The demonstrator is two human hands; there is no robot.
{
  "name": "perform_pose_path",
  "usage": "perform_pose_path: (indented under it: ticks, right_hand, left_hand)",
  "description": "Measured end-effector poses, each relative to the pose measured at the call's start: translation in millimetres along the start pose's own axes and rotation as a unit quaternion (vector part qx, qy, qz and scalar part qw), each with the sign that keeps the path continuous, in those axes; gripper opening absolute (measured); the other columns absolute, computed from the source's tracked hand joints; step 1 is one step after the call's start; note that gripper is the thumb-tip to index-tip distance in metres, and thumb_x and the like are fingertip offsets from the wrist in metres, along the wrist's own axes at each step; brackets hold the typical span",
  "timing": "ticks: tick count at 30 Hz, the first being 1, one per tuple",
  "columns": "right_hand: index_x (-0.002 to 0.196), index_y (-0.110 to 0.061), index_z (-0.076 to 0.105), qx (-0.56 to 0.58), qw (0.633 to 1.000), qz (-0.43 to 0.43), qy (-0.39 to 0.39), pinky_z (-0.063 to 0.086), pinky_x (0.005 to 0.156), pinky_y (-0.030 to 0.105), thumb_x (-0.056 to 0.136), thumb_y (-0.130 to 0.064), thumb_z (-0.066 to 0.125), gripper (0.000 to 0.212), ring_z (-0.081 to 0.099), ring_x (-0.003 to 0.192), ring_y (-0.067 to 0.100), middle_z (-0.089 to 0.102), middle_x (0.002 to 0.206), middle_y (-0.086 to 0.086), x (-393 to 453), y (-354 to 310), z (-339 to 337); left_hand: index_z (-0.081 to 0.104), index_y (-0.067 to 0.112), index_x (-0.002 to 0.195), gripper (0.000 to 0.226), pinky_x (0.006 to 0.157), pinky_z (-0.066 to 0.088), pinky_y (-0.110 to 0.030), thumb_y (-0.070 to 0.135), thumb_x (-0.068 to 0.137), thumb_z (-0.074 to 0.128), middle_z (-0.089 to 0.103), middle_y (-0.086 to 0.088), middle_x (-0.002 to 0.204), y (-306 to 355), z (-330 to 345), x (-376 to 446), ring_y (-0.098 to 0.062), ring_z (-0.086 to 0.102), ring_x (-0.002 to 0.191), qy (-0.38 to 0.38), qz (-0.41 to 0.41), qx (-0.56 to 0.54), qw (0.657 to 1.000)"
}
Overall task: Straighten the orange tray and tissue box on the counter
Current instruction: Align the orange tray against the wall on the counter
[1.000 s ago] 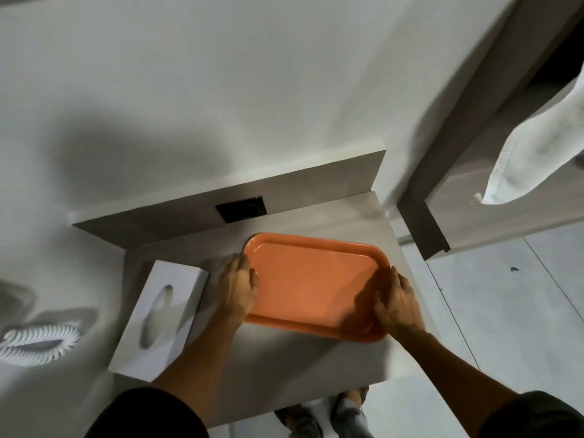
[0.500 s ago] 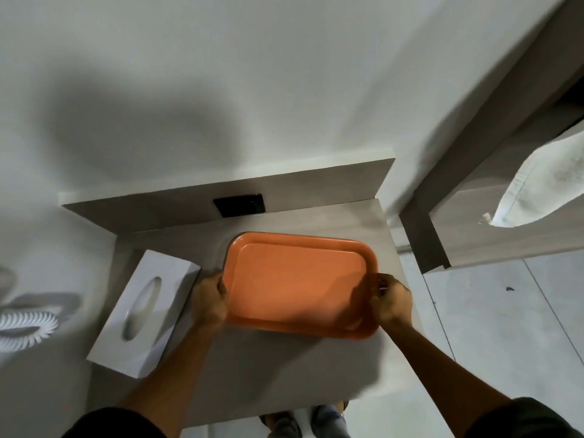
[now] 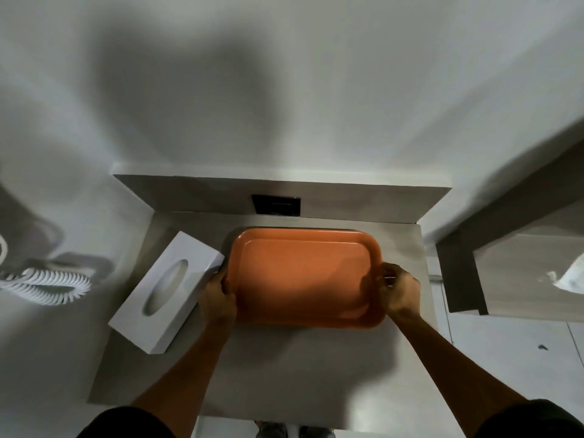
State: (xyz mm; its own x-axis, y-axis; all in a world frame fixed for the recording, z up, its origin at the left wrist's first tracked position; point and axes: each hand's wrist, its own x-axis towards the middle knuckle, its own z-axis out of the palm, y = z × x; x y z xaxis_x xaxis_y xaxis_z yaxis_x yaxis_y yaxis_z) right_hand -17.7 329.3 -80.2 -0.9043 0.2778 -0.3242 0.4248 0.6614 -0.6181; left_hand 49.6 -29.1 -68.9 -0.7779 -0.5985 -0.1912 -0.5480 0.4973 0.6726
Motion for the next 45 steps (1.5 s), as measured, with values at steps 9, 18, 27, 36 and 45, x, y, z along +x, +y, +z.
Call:
perform_pose_path:
  ticks: [9,18,27,36,45]
  right_hand:
    - [0.134,-0.005,0.073,0.019,1.000,0.016,-0.002,0.064,0.100,0.048,0.104,-0.001,0.070,0.030,0.077,0.103,0.035,0.081,0.122,0.019,5,7,9]
    - [0.176,-0.019,0.020,-0.147,0.958,-0.246,0.013,0.035,0.129,0.066,0.111,-0.045,0.049,0.076,0.034,0.163,0.041,0.022,0.183,0.015,-59,33,17]
    - [0.177,-0.016,0.016,-0.230,0.876,-0.418,-0.071,0.021,0.135,0.062,0.112,-0.039,0.060,0.082,0.007,0.174,0.030,0.004,0.188,0.009,-131,58,54]
    - [0.178,-0.019,0.013,-0.313,0.871,-0.372,-0.075,0.023,0.131,0.070,0.111,-0.054,0.052,0.085,0.011,0.173,0.037,0.005,0.187,0.013,-144,69,72]
    - [0.177,-0.019,0.017,-0.312,0.879,-0.354,-0.068,0.021,0.133,0.069,0.111,-0.066,0.046,0.086,0.016,0.171,0.040,0.011,0.186,0.016,-137,60,77]
  left_hand:
    - [0.066,-0.004,0.135,0.040,0.113,0.046,-0.055,-0.011,0.098,0.055,0.070,-0.027,0.134,-7,6,8,-0.047,0.062,0.131,0.012,-0.001,-0.048,0.999]
    - [0.041,0.011,0.159,0.068,0.125,0.035,-0.064,0.049,0.103,0.050,0.039,-0.019,0.166,-46,10,-48,-0.039,0.037,0.155,-0.008,0.071,0.049,0.996]
    - [0.012,0.024,0.170,0.081,0.135,0.014,-0.053,0.055,0.105,0.049,-0.001,-0.002,0.182,-79,13,-81,-0.021,-0.003,0.169,-0.174,0.347,0.217,0.896]
    - [0.003,0.026,0.171,0.088,0.135,0.008,-0.057,0.071,0.102,0.037,-0.005,-0.002,0.182,-94,14,-74,-0.023,-0.004,0.169,-0.208,0.356,0.262,0.873]
    - [0.006,0.020,0.171,0.090,0.136,-0.007,-0.045,0.068,0.102,0.041,-0.003,-0.007,0.181,-88,18,-64,-0.028,-0.002,0.169,-0.199,0.363,0.256,0.874]
